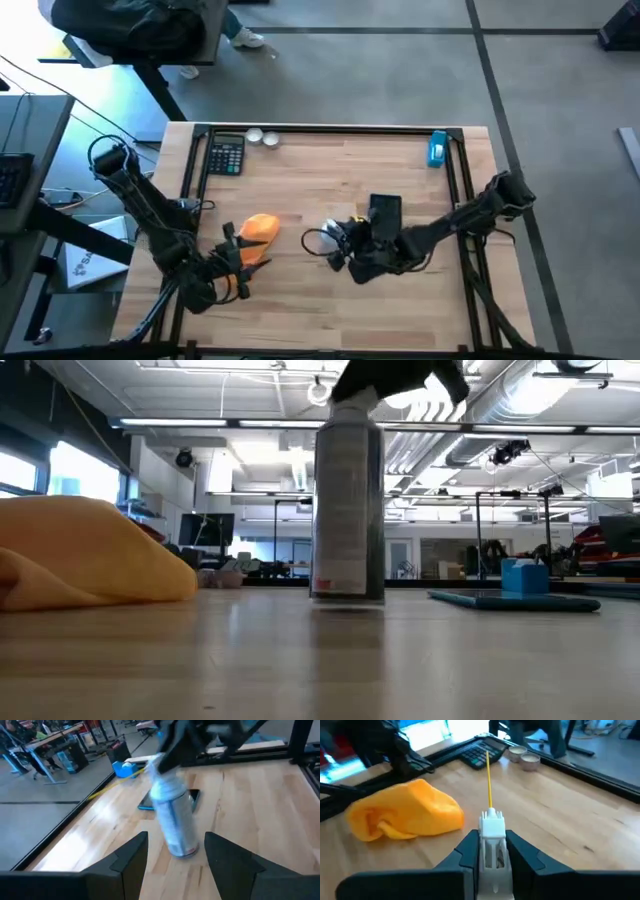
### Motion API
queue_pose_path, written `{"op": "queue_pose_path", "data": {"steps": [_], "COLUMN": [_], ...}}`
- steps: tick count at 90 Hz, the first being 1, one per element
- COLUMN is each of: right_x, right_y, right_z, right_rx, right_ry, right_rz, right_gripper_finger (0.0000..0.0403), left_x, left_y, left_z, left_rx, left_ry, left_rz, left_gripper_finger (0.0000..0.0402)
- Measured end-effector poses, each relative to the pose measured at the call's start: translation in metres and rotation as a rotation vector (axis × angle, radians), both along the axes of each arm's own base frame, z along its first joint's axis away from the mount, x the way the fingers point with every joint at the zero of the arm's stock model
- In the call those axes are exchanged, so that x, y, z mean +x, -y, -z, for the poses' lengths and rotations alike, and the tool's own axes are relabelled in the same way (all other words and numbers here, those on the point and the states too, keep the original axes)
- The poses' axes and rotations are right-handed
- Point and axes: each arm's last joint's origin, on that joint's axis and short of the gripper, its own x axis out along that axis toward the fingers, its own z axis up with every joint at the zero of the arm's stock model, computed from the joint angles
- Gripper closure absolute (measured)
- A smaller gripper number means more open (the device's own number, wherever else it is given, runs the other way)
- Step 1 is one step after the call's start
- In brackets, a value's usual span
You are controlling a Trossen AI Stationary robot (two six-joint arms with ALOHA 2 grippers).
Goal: Apply microfiber cloth
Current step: Spray the back of the blue tablet using the white spray bottle
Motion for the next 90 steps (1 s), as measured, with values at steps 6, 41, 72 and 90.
{"op": "queue_pose_path", "data": {"steps": [6,41,72,90], "right_x": [0.001,-0.001,-0.03,-0.041], "right_y": [0.002,0.003,0.008,0.021], "right_z": [0.001,-0.012,-0.064,-0.052], "right_rx": [0.002,-0.001,-0.204,-0.244], "right_ry": [-0.01,-0.048,-0.249,-0.397], "right_rz": [-0.006,-0.095,-0.331,-0.214], "right_gripper_finger": [0.0354,0.0235,0.0187,0.0202], "left_x": [0.004,0.023,0.036,0.041], "left_y": [0.003,-0.007,-0.016,-0.022], "left_z": [0.005,0.018,0.024,0.023], "left_rx": [0.003,0.017,0.008,-0.006], "left_ry": [-0.007,-0.029,-0.049,-0.045], "left_rz": [-0.002,-0.086,-0.129,-0.15], "left_gripper_finger": [0.0226,0.0226,0.0226,0.0226]}}
